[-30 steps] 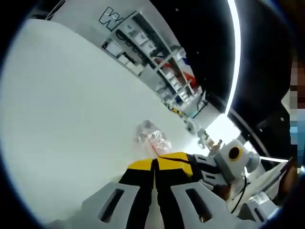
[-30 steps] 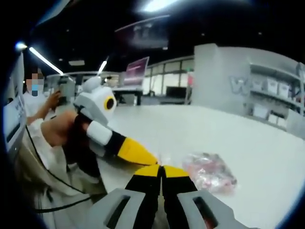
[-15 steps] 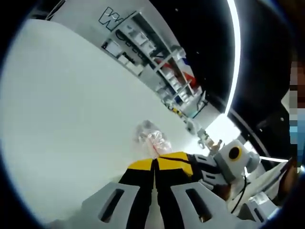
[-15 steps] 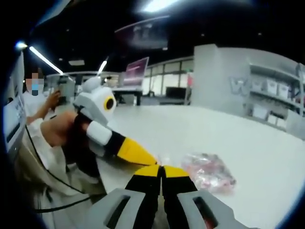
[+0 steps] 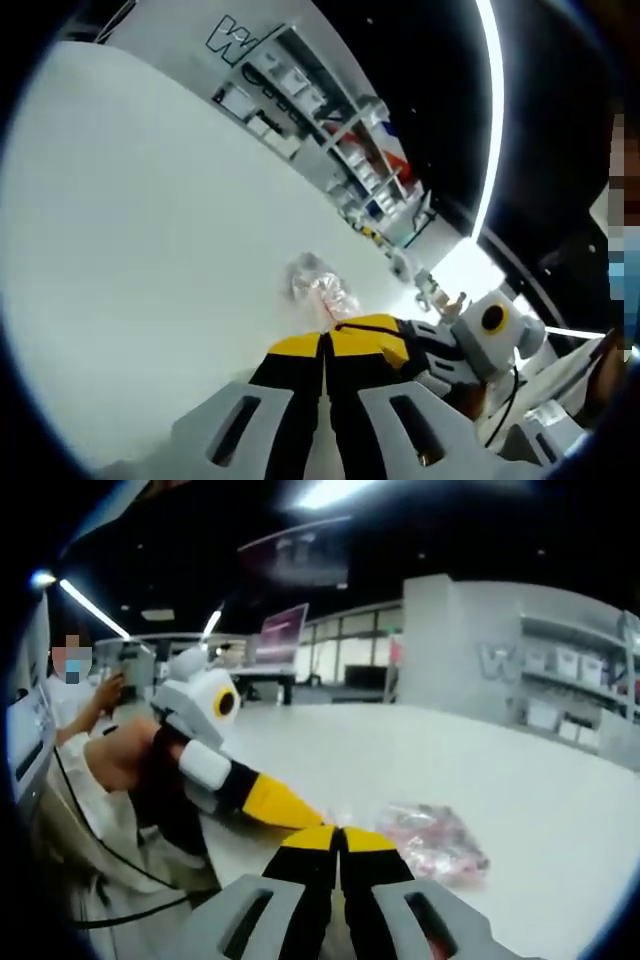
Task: Open the resealable bag by pulling the two sides of the seal apart until the entire bag opening is separated and visibly accessible.
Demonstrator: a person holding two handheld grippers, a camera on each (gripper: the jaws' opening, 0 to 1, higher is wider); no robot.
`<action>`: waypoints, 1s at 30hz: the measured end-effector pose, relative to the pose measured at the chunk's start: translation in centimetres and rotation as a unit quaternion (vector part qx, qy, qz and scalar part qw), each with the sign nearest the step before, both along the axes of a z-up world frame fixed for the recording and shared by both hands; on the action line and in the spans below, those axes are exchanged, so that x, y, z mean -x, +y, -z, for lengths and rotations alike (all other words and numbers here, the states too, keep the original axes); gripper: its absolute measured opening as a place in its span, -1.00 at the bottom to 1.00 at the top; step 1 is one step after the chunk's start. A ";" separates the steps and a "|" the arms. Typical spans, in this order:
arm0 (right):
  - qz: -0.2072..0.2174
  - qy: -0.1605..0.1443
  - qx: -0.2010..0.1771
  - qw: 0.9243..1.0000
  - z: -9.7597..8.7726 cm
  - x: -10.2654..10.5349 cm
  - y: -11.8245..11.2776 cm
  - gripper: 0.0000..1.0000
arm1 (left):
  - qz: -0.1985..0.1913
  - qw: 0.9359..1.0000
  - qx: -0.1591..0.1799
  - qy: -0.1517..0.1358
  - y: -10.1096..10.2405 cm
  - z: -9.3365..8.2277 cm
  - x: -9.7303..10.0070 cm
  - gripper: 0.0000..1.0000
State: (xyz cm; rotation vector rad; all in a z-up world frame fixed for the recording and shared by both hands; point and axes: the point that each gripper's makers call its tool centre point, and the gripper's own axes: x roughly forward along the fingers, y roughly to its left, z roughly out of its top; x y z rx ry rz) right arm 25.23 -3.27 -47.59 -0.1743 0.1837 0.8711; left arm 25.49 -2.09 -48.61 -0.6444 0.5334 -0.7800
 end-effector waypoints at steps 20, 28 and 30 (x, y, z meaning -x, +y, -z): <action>0.007 -0.003 -0.006 1.000 -0.3 -0.4 -0.6 -1.00 | 0.002 1.000 -0.001 -0.002 -0.1 0.1 -0.1 -0.98; 0.012 -0.005 -0.008 1.000 -0.4 -0.5 -0.9 -1.00 | 0.002 1.000 -0.001 -0.002 -0.2 0.1 -0.1 -0.98; 0.012 -0.005 -0.008 1.000 -0.4 -0.5 -1.0 -1.00 | 0.002 1.000 -0.001 -0.002 -0.2 0.1 -0.1 -0.98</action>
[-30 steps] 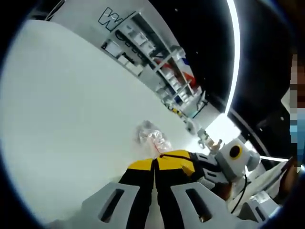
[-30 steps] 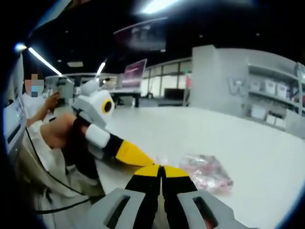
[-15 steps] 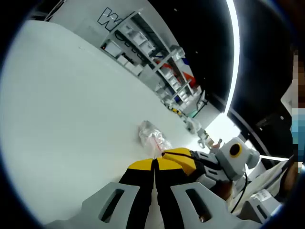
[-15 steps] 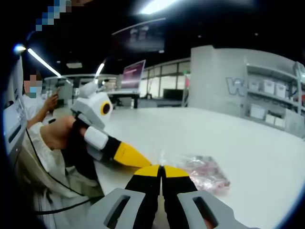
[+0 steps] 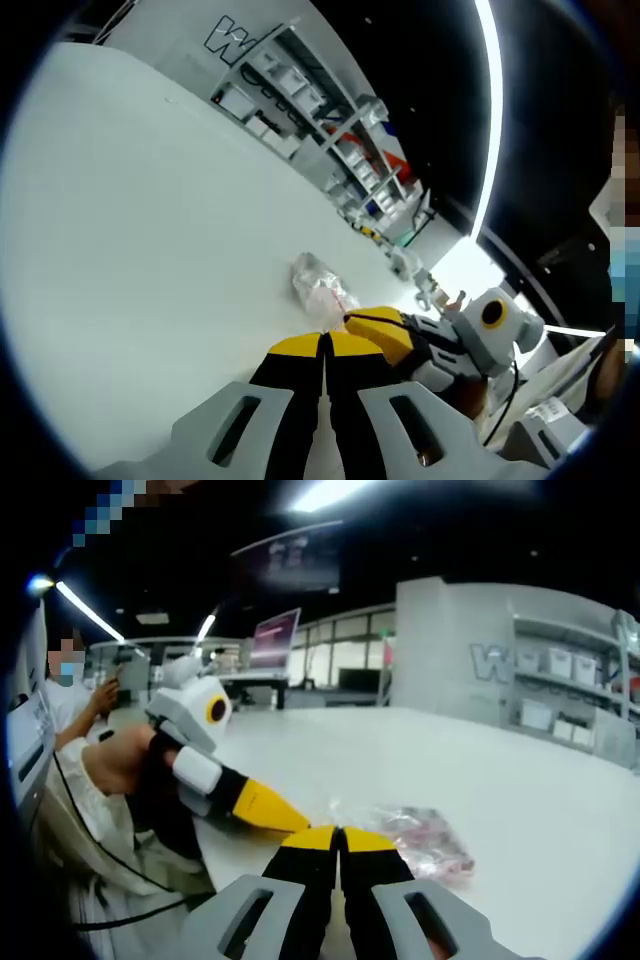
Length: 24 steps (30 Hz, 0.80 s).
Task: Open the resealable bag by pulling the two sides of the seal apart until the entire bag opening is separated and visibly accessible.
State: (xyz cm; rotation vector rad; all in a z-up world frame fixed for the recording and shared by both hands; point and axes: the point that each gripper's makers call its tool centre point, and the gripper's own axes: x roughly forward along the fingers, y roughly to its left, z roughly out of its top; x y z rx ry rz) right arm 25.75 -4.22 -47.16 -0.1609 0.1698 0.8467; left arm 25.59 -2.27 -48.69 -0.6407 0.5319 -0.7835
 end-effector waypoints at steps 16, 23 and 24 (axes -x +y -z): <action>0.014 -0.005 0.001 1.000 -0.2 -0.4 -0.9 -1.00 | 0.001 1.000 -0.001 -0.003 0.0 0.0 0.0 -0.98; 0.021 -0.008 0.000 1.000 -0.4 -0.6 -1.4 -1.00 | 0.001 1.000 -0.001 -0.003 0.0 0.0 0.1 -0.98; 0.022 -0.007 0.000 1.000 -0.4 -0.7 -1.4 -1.00 | 0.001 1.000 -0.001 -0.003 0.0 0.0 0.1 -0.98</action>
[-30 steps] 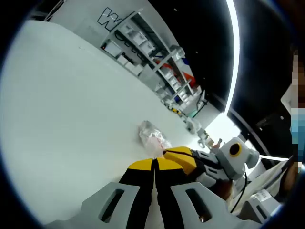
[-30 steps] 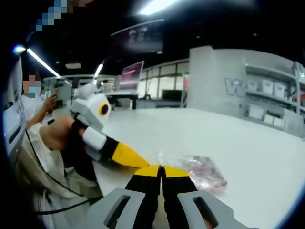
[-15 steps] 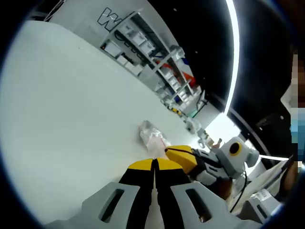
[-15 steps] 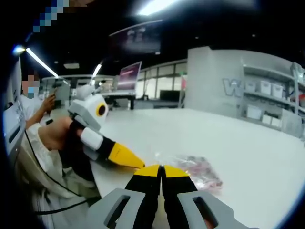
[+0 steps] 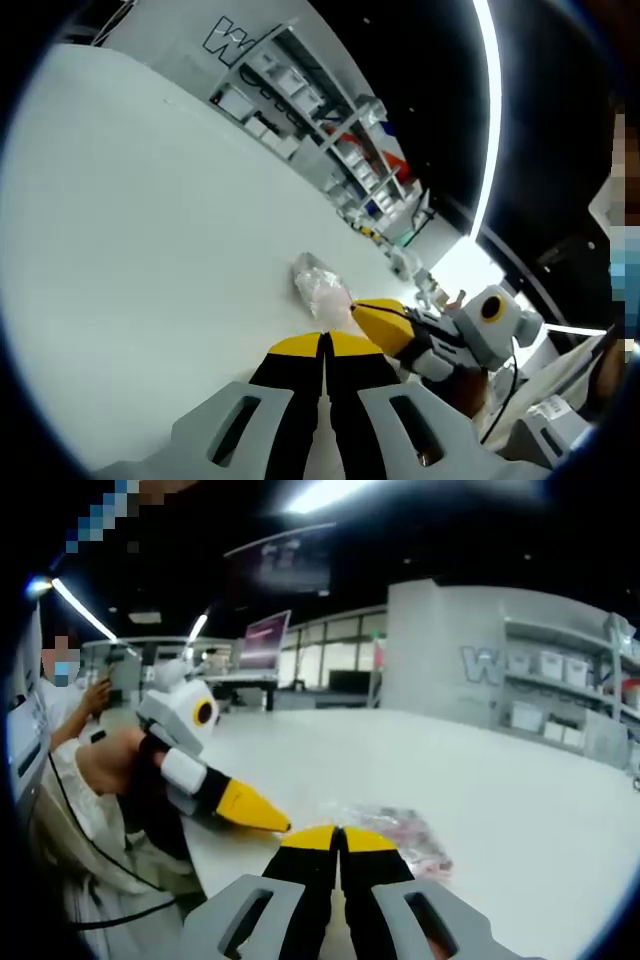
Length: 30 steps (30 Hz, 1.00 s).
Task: Open the resealable bag by pulling the two sides of the seal apart until the entire bag opening is separated and visibly accessible.
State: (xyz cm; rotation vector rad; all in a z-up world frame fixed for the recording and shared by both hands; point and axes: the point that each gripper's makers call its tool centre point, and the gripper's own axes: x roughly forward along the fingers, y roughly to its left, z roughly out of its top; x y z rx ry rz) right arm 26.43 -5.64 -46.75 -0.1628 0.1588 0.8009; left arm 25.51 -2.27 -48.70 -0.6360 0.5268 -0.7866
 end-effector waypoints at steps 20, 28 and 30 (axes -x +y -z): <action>0.026 -0.019 0.007 0.999 -0.8 -0.8 -1.7 -1.00 | -0.001 1.000 0.000 -0.002 0.1 -0.1 0.0 -0.98; 0.029 -0.027 0.007 0.999 -1.2 -0.9 -1.9 -1.00 | -0.001 1.000 0.000 -0.003 0.1 -0.1 0.0 -0.98; 0.029 -0.028 0.007 0.999 -1.3 -0.9 -1.9 -1.00 | -0.001 1.000 -0.001 -0.003 0.1 -0.1 0.0 -0.98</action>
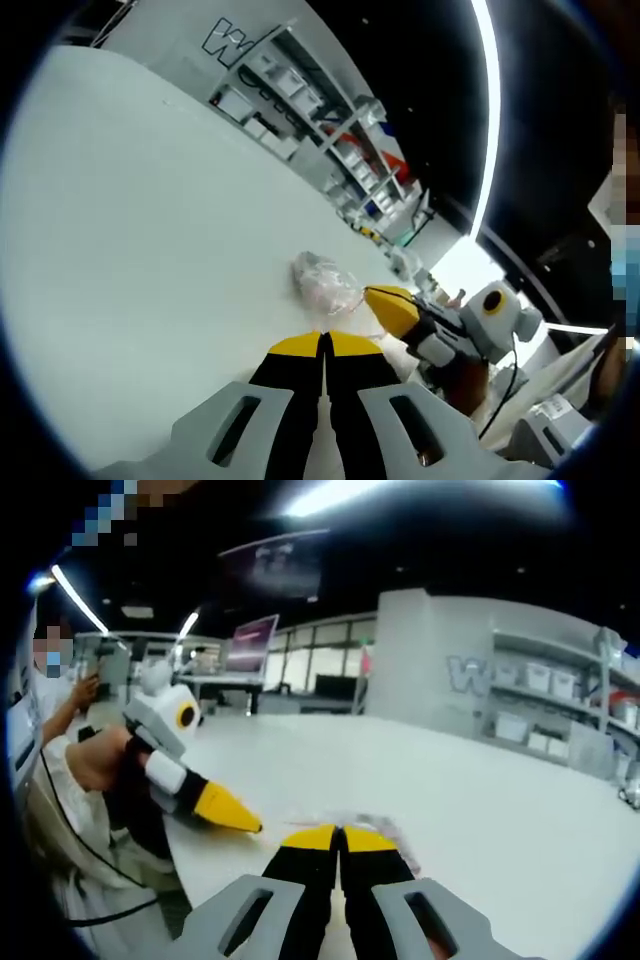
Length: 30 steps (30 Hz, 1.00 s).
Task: Open the resealable bag by pulling the two sides of the seal apart until the entire bag opening is separated and visibly accessible.
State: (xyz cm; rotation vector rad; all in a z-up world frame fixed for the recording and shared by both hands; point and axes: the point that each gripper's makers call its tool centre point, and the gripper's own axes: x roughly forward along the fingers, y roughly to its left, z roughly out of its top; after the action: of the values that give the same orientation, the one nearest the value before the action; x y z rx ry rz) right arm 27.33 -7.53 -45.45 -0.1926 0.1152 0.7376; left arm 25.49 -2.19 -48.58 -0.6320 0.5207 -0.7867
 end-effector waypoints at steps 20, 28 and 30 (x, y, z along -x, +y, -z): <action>-0.002 -0.013 0.035 0.999 0.5 0.5 0.2 -1.00 | -0.002 1.000 -0.002 -0.007 0.1 -0.1 0.0 -0.98; -0.011 -0.037 0.073 0.997 0.7 0.8 0.8 -1.00 | -0.002 1.000 -0.003 -0.009 0.1 -0.1 0.0 -0.98; -0.012 -0.040 0.076 0.996 0.6 0.8 0.8 -1.00 | -0.002 1.000 -0.003 -0.010 0.1 -0.1 0.0 -0.98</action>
State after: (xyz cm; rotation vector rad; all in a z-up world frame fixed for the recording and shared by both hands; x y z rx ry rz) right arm 26.56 -6.74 -46.05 -0.3687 0.0923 0.7448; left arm 25.48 -2.09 -48.52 -0.6186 0.5043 -0.7871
